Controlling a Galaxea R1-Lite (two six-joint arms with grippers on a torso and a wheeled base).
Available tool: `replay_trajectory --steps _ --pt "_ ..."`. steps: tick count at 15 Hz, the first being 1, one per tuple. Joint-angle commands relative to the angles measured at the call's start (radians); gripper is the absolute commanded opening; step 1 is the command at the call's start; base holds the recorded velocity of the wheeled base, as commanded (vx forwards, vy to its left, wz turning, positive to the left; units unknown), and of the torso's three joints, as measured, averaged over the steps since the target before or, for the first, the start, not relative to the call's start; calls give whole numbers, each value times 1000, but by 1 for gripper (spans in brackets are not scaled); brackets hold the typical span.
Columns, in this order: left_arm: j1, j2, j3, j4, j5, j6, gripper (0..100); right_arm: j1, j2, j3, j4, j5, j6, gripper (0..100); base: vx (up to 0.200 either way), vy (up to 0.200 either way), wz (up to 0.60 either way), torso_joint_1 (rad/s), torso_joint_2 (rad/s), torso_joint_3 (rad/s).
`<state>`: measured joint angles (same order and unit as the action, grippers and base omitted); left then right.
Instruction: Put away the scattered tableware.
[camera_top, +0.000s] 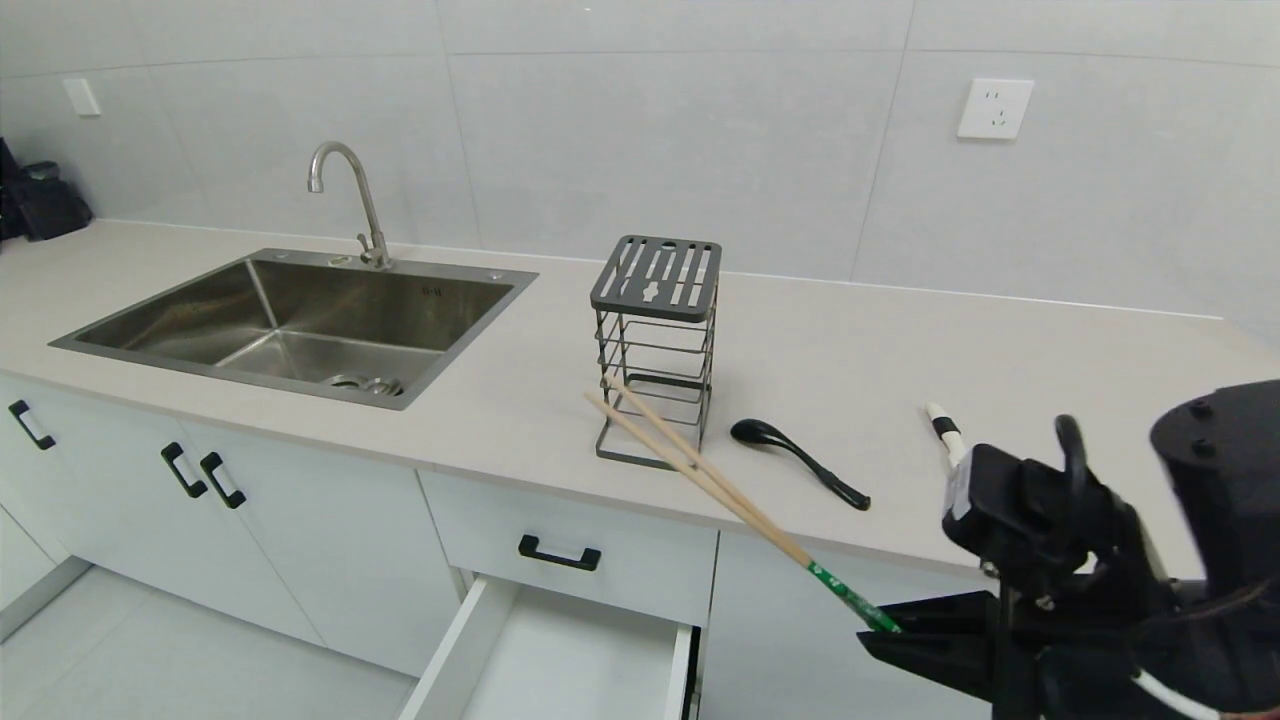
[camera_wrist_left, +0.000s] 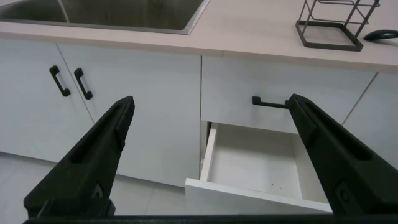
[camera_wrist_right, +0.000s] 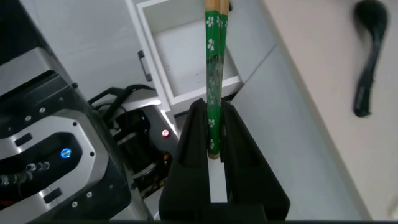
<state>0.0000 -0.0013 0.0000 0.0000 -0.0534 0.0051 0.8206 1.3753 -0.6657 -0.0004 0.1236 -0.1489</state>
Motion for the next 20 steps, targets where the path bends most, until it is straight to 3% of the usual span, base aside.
replay_trajectory --steps 1,7,20 --pt "0 1 0 0 0 -1 100 64 97 -11 -15 1 0 0 0 0 0 0 0 0" --pt "0 1 0 0 0 -1 100 100 275 -14 -207 16 -21 0 0 0 0 0 0 0" --pt "0 1 0 0 0 -1 100 149 496 -192 -199 56 -24 0 0 0 0 -26 50 25"
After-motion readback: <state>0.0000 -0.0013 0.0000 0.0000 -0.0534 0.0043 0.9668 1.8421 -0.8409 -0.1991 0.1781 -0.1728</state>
